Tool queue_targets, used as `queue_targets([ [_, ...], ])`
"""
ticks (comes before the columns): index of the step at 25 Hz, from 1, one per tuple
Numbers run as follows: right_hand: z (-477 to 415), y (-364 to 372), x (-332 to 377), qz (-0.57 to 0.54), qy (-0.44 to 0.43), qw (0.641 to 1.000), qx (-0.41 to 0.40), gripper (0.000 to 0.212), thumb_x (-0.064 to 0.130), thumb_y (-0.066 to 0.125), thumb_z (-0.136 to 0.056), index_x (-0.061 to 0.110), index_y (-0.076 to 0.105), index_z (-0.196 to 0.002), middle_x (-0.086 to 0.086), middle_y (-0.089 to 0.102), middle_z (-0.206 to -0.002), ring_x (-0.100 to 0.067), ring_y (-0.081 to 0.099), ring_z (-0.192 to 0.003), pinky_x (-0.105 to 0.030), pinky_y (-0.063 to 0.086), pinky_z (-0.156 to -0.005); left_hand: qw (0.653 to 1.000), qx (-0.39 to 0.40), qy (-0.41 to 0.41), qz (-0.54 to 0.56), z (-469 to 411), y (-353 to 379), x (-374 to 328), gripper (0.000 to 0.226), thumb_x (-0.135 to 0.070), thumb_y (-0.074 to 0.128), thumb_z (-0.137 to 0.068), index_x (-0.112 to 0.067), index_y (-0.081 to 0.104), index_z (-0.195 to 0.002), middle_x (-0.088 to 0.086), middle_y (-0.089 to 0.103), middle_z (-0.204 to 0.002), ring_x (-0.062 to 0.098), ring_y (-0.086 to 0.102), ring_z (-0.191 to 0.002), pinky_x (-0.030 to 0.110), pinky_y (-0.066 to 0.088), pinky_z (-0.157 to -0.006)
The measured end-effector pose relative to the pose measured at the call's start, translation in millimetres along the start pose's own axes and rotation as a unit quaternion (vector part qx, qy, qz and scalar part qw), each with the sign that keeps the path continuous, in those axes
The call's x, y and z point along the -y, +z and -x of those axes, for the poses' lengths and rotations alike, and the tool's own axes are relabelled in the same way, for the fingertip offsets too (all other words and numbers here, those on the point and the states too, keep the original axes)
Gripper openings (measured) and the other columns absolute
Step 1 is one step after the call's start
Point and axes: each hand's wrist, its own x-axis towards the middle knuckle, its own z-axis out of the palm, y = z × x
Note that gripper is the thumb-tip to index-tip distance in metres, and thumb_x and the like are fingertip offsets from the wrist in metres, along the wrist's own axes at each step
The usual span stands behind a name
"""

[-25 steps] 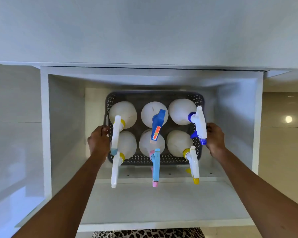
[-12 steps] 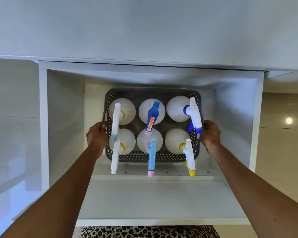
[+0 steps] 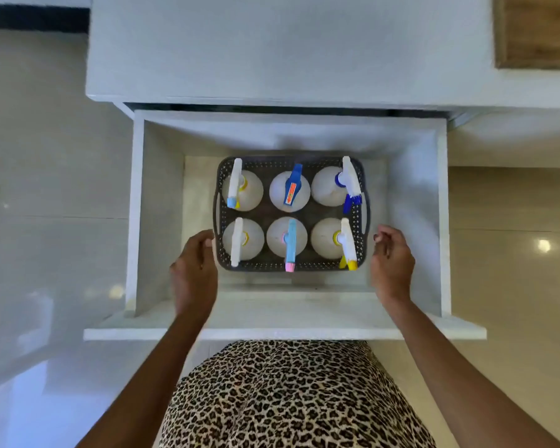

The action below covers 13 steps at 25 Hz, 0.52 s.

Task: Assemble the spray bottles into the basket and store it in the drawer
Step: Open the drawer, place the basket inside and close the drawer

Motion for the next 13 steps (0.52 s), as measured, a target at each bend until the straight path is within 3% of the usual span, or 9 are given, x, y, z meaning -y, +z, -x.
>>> queue_targets([
  [1,22.2,-6.4,3.6,-0.010,-0.031,0.999,0.014,0.027,-0.001,0.042,-0.092,0.000,0.055,-0.115,-0.005,0.059,-0.100,-0.017,0.055,-0.090,0.001,0.037,-0.067,0.999,0.004,0.043,-0.013,22.6,-5.7,-3.4,0.025,-0.012,0.046,-0.092,-0.010,0.060,-0.112,0.012,0.068,-0.111,0.025,0.063,-0.099,0.022,0.040,-0.080],
  [3,68.4,-14.9,2.2,0.004,-0.077,0.996,0.053,0.031,0.003,0.044,-0.093,0.002,0.050,-0.124,0.000,0.055,-0.111,-0.013,0.053,-0.105,0.007,0.032,-0.083,0.993,0.045,0.105,-0.041,66.0,-10.2,2.3,0.030,-0.016,0.045,-0.093,-0.012,0.053,-0.121,0.011,0.061,-0.125,0.017,0.055,-0.115,0.022,0.040,-0.088],
  [4,90.6,-17.1,-1.7,0.035,-0.107,0.991,0.070,0.034,0.008,0.044,-0.094,0.004,0.046,-0.127,-0.001,0.053,-0.121,-0.014,0.051,-0.114,0.001,0.032,-0.094,0.987,0.074,0.131,-0.063,84.9,-10.2,10.6,0.035,-0.021,0.043,-0.093,-0.014,0.048,-0.127,0.009,0.052,-0.136,0.011,0.043,-0.125,0.025,0.037,-0.096],
  [6,125.7,-16.0,-16.0,0.133,-0.189,0.968,0.098,0.041,0.020,0.041,-0.096,0.006,0.039,-0.134,-0.009,0.041,-0.143,-0.021,0.036,-0.135,-0.026,0.031,-0.111,0.965,0.118,0.192,-0.131,112.7,-3.7,33.8,0.045,-0.032,0.033,-0.094,-0.015,0.035,-0.135,0.004,0.032,-0.149,0.008,0.015,-0.139,0.033,0.021,-0.114],
  [8,153.1,-14.0,-35.4,0.250,-0.262,0.922,0.134,0.052,0.029,0.038,-0.095,0.004,0.028,-0.140,-0.015,0.029,-0.150,-0.025,0.021,-0.142,-0.039,0.023,-0.117,0.937,0.142,0.242,-0.209,134.3,4.7,55.7,0.053,-0.035,0.027,-0.092,-0.011,0.024,-0.140,0.005,0.020,-0.151,0.010,-0.004,-0.143,0.035,0.004,-0.120],
  [10,170.9,-11.8,-51.4,0.319,-0.290,0.885,0.175,0.061,0.039,0.033,-0.096,0.003,0.018,-0.143,-0.016,0.020,-0.152,-0.027,0.015,-0.142,-0.036,0.010,-0.119,0.912,0.149,0.261,-0.278,148.4,12.6,69.6,0.061,-0.035,0.029,-0.090,-0.008,0.013,-0.142,0.012,0.014,-0.152,0.012,-0.018,-0.142,0.033,-0.004,-0.115],
  [13,178.2,-7.7,-63.6,0.366,-0.300,0.858,0.199,0.067,0.049,0.008,-0.095,0.004,0.007,-0.144,-0.017,0.014,-0.153,-0.025,0.012,-0.142,-0.032,-0.002,-0.117,0.885,0.149,0.277,-0.344,154.0,23.2,81.4,0.080,-0.035,0.044,-0.086,-0.008,-0.004,-0.143,0.015,0.006,-0.153,0.017,-0.025,-0.141,0.035,-0.006,-0.113],
])
